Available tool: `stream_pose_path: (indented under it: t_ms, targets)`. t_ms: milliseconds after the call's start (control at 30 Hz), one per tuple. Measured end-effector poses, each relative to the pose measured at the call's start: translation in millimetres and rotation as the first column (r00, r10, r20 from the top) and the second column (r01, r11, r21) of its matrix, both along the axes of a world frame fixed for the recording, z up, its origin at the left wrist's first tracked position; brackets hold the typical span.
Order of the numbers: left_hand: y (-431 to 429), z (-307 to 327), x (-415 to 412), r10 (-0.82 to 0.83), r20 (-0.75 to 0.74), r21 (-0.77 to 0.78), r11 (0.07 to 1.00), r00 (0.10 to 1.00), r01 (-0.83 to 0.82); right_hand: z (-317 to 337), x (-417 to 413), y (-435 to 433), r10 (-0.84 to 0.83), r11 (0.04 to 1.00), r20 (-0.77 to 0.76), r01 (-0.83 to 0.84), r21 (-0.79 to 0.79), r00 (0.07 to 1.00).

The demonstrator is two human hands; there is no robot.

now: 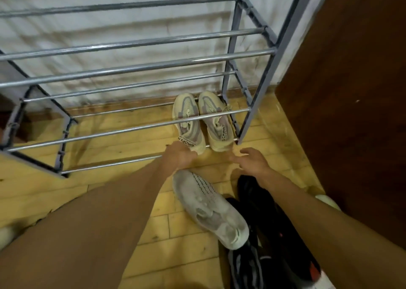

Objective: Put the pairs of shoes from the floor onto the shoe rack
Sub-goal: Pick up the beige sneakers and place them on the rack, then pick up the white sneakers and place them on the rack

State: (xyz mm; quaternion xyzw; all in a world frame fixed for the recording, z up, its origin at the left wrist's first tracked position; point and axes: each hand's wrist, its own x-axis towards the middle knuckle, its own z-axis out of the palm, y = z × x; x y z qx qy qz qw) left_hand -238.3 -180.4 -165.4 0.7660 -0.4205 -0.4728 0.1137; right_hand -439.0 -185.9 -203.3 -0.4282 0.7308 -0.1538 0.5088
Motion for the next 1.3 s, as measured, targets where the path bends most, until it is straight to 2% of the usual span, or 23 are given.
stream_pose_path:
  t_ms: [100, 167, 267, 400, 467, 533, 700, 933, 1100, 1200, 1300]
  targets:
    - [23, 28, -4, -0.167, -0.003, -0.009, 0.986, 0.986, 0.167, 17, -14, 30, 0.173, 0.985, -0.122, -0.171, 0.03, 0.977]
    - [41, 49, -9, -0.303, 0.039, -0.003, 0.953, 0.952, 0.303, 28, -20, 53, 0.319, 0.948, -0.189, -0.316, 0.045, 0.929]
    - [71, 74, -18, -0.409, 0.054, 0.001, 0.912, 0.911, 0.409, 35, -22, 88, 0.454, 0.89, -0.254, -0.446, 0.092, 0.854]
    - [110, 78, -27, -0.384, -0.05, -0.017, 0.923, 0.922, 0.384, 36, -13, 122, 0.614, 0.781, -0.136, -0.573, 0.25, 0.778]
    - [122, 74, -30, -0.411, -0.064, 0.004, 0.911, 0.909, 0.412, 32, -6, 132, 0.654, 0.745, -0.122, -0.609, 0.273, 0.746]
    - [128, 68, -31, -0.424, -0.075, 0.035, 0.904, 0.903, 0.427, 23, 2, 138, 0.638, 0.761, -0.15, -0.588, 0.273, 0.756]
    - [123, 58, -28, -0.483, -0.066, 0.085, 0.869, 0.873, 0.488, -5, 4, 124, 0.404, 0.904, -0.212, -0.352, 0.244, 0.89]
    - [123, 78, -28, -0.497, 0.037, 0.189, 0.856, 0.867, 0.482, 41, -15, 125, 0.313, 0.906, -0.039, -0.286, 0.313, 0.949]
    - [135, 127, -10, -0.477, 0.099, 0.192, 0.87, 0.873, 0.454, 114, -14, 128, 0.269, 0.95, 0.08, -0.278, 0.139, 0.96]
    - [159, 164, 3, -0.345, 0.053, 0.143, 0.931, 0.937, 0.335, 172, 5, 129, 0.285, 0.958, 0.158, -0.287, -0.013, 0.945]
    - [184, 201, 26, -0.076, -0.104, -0.016, 0.997, 0.992, 0.075, 229, 38, 136, 0.313, 0.949, 0.23, -0.292, -0.123, 0.921]
